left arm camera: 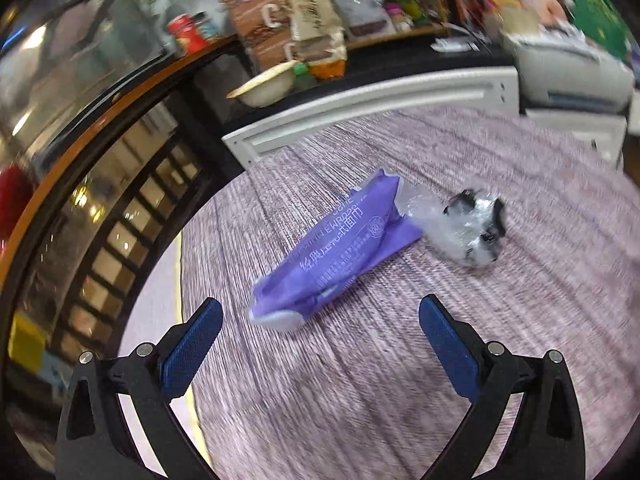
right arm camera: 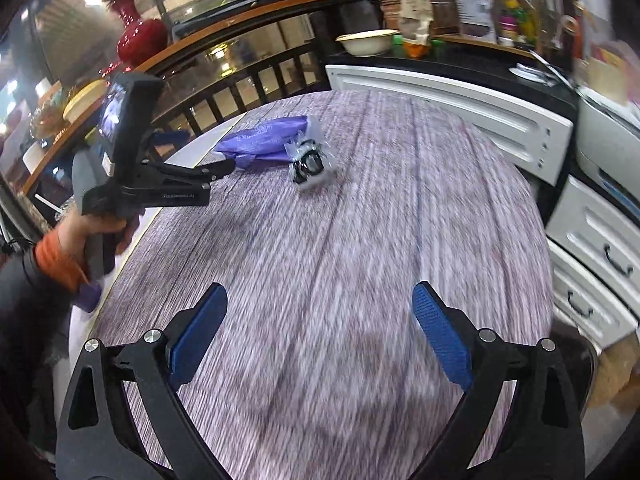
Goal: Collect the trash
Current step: 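Move both tools back to the table toward the purple package, then grasp the purple tissue package with the left tool while the right tool grasps the clear wrapper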
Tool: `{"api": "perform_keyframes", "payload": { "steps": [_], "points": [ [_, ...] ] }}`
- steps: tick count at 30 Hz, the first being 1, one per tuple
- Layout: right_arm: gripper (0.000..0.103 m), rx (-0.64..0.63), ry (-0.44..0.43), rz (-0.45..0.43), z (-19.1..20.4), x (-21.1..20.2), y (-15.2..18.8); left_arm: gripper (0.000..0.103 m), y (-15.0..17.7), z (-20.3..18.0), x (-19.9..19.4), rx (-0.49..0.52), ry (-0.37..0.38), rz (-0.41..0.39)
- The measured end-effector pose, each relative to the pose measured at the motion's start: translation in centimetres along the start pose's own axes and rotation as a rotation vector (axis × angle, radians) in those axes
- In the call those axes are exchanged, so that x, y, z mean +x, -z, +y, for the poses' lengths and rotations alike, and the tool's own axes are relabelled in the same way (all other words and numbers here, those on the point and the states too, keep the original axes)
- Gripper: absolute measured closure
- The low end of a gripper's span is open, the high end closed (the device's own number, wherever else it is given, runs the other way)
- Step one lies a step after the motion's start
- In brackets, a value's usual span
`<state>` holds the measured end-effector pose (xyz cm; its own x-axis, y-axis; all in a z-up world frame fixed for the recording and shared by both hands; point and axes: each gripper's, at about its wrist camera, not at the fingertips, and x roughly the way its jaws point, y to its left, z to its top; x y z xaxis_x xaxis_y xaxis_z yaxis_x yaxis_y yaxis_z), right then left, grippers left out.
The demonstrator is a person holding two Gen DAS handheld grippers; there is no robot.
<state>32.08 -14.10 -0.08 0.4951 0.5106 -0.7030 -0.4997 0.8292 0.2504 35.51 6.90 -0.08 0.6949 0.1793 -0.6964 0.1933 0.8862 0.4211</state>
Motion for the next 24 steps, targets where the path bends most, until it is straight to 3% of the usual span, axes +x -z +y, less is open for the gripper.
{"api": "perform_keyframes", "payload": {
  "steps": [6,16,17,20,24],
  "points": [
    [0.011,0.026,-0.062,0.040,-0.3,4.5,-4.4,0.008,-0.3,0.3,3.3,0.140,0.047,0.052],
    [0.011,0.003,-0.047,0.087,0.4,12.3,-10.6,0.062,-0.5,-0.1,5.4,0.181,0.082,0.084],
    [0.016,-0.011,-0.031,0.101,0.6,13.2,-10.9,0.067,-0.4,-0.2,5.3,0.181,0.082,0.083],
    [0.055,-0.029,0.011,0.141,0.8,15.1,-11.1,0.073,-0.3,-0.6,5.4,0.177,0.076,0.075],
    [0.061,-0.004,-0.004,0.123,0.4,14.2,-10.4,0.078,-0.2,-0.6,4.9,0.148,0.076,0.060]
  ]
}}
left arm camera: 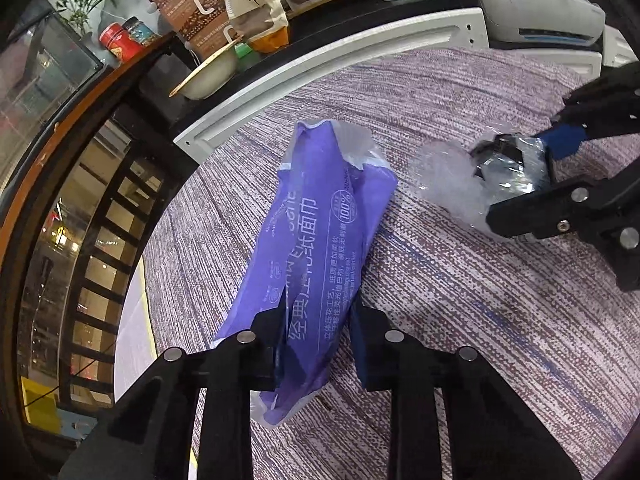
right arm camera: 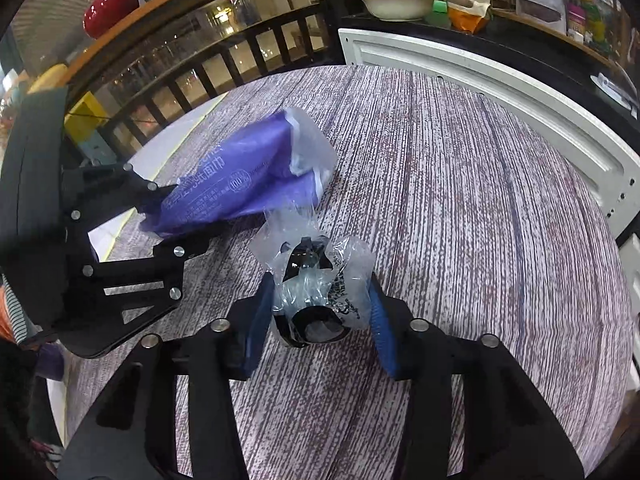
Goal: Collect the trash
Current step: 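Grasp the purple tissue package with the left tool while the right tool grasps the clear wrapper, then carry the clear wrapper with the right tool while the left tool carries the purple package to the bin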
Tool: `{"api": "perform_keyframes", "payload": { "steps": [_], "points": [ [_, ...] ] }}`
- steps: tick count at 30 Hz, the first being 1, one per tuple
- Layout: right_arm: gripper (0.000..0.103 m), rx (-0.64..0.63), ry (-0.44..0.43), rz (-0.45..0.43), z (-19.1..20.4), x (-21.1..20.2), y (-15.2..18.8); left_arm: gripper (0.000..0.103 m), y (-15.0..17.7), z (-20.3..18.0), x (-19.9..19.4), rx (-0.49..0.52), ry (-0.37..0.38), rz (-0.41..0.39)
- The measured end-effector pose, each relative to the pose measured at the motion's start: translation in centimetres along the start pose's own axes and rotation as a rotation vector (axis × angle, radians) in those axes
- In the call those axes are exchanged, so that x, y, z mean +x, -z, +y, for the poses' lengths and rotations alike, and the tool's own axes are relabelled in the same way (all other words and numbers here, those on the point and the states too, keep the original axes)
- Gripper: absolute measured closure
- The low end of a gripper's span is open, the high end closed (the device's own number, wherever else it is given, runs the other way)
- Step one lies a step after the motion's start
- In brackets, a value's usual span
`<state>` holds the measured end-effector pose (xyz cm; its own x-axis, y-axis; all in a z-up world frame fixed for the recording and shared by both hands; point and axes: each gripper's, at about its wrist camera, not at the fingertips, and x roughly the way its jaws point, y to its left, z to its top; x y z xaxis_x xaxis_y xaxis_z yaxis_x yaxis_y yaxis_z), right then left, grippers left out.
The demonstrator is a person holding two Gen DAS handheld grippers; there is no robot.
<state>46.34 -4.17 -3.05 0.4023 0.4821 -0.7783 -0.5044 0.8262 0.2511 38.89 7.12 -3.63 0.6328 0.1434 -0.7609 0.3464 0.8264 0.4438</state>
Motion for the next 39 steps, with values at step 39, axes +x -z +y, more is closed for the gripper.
{"api": "perform_keyframes", "payload": {
  "steps": [39],
  "points": [
    [0.062,0.177,0.182,-0.293,-7.1,-22.4,23.3,0.081,4.0,-12.9,-15.3,-0.512,0.324,-0.281]
  ]
}}
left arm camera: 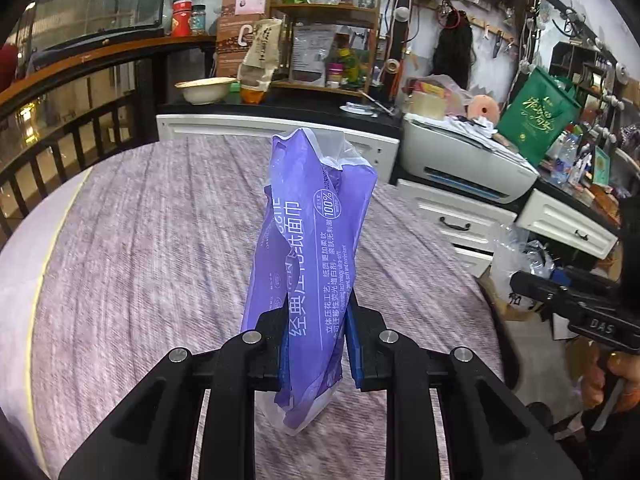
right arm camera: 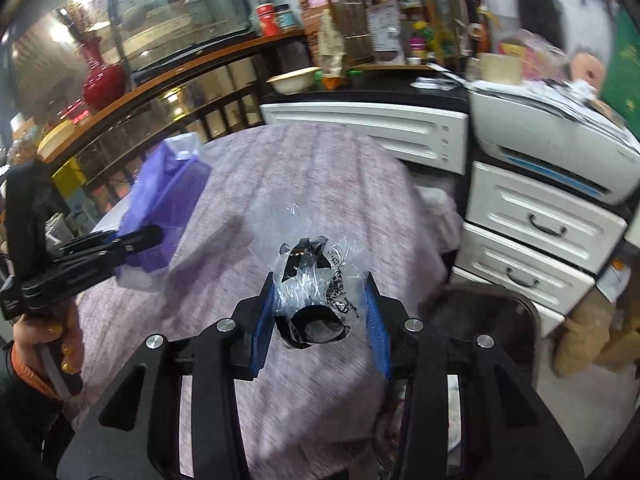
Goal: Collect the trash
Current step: 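Carry the clear wrapper with the right tool while the left tool carries the purple package to the bin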
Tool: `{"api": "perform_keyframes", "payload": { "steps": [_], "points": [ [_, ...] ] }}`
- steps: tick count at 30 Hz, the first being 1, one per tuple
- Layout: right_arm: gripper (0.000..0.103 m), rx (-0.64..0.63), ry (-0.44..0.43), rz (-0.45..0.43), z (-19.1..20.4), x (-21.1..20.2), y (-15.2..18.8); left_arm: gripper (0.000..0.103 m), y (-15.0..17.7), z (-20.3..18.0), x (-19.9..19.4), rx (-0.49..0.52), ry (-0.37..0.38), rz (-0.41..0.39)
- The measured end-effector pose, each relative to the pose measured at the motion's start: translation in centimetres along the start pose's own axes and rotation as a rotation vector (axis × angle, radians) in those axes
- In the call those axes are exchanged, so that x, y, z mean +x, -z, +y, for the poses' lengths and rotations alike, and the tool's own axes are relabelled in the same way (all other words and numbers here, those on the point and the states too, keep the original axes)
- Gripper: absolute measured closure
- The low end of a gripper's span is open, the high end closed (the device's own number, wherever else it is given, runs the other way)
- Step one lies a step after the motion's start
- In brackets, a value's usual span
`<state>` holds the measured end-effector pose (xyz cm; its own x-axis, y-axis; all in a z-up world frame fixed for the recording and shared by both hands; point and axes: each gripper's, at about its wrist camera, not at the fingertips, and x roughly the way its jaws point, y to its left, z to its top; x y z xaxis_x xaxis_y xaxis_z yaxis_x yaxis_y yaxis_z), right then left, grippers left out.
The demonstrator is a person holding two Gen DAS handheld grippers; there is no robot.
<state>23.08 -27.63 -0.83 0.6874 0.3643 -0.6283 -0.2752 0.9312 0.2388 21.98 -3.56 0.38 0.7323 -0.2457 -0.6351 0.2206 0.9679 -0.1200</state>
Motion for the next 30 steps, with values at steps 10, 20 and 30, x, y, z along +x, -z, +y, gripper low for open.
{"api": "perform_keyframes", "payload": {
  "steps": [10,20,30],
  "points": [
    [0.061,0.144,0.123,0.034,-7.2,-1.2,4.6,0.081,0.8,-5.0,-0.4,0.019,0.089,-0.011],
    [0.061,0.265,0.207,0.147,-12.7,3.6,8.5,0.081,0.7,-10.1,-0.5,0.074,0.165,-0.032],
    [0.023,0.364,0.252,0.170,-14.7,4.2,11.6,0.081,1.3,-14.5,1.1,0.111,0.250,0.000]
  ]
}}
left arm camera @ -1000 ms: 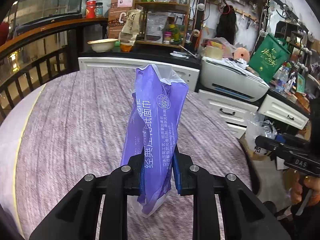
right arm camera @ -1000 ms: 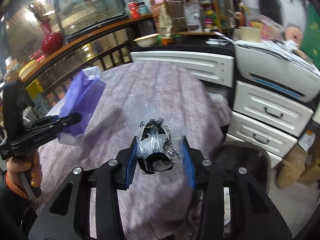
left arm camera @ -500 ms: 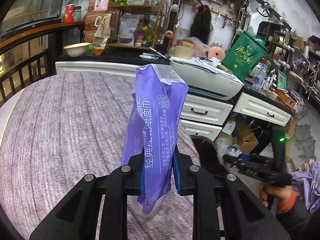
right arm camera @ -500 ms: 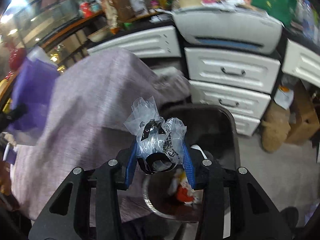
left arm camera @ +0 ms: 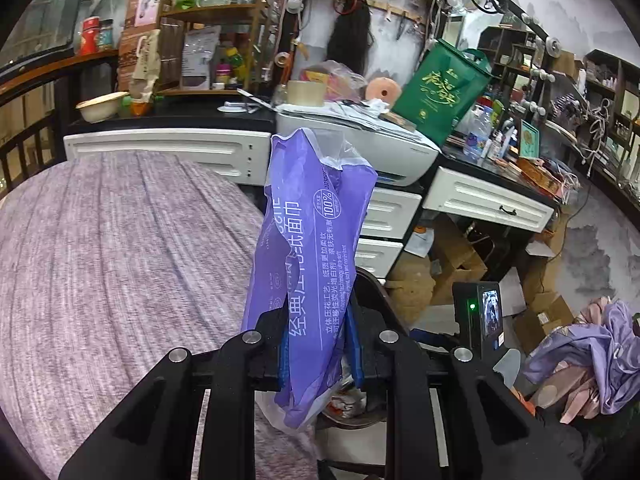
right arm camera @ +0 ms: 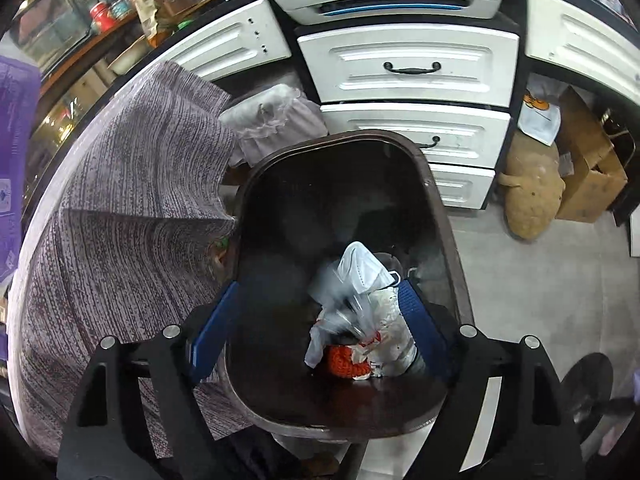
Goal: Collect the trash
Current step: 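Carry the clear wrapper with the right tool while the left tool carries the purple package to the bin, then open both tools over the bin to drop the wrapper and purple package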
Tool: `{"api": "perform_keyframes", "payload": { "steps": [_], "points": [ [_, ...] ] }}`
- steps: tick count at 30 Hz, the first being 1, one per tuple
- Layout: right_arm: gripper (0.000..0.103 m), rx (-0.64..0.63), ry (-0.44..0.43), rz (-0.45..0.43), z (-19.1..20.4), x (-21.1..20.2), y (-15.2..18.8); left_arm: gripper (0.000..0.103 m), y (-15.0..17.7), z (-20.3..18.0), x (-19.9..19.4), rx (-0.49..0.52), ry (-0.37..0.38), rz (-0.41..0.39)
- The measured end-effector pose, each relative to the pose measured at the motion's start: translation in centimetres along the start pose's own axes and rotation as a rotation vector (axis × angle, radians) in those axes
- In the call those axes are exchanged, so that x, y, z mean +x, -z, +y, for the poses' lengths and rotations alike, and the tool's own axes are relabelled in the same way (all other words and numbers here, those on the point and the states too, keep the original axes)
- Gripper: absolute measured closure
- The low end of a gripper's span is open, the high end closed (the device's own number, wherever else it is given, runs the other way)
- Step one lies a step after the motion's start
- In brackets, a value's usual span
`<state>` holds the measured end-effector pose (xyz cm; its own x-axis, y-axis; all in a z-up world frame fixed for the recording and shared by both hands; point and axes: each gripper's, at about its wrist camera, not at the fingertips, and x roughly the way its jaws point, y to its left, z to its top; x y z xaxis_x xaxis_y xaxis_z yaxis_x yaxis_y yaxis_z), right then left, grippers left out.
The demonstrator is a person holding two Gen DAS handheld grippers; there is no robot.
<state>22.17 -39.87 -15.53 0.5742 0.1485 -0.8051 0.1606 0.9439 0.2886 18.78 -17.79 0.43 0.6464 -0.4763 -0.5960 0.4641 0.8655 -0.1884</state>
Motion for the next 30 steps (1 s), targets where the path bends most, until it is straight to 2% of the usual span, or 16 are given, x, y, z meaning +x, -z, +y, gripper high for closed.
{"api": "perform_keyframes", "payload": {
  "steps": [5,13,21,30],
  "points": [
    [0.021,0.040,0.016,-0.047,-1.4,-2.3,0.1,0.081,0.2,-1.8,1.4,0.027,0.037,0.025],
    [0.019,0.091,0.093,-0.142,-4.2,-6.6,0.6,0.081,0.7,-4.2,3.9,0.050,0.075,0.076],
    [0.019,0.139,0.123,-0.181,-6.9,-8.7,1.7,0.081,1.0,-6.7,5.8,0.081,0.107,0.106],
    [0.019,0.172,0.139,-0.187,-8.4,-9.1,2.3,0.081,2.3,-9.1,10.9,0.096,0.092,0.207]
  ]
}}
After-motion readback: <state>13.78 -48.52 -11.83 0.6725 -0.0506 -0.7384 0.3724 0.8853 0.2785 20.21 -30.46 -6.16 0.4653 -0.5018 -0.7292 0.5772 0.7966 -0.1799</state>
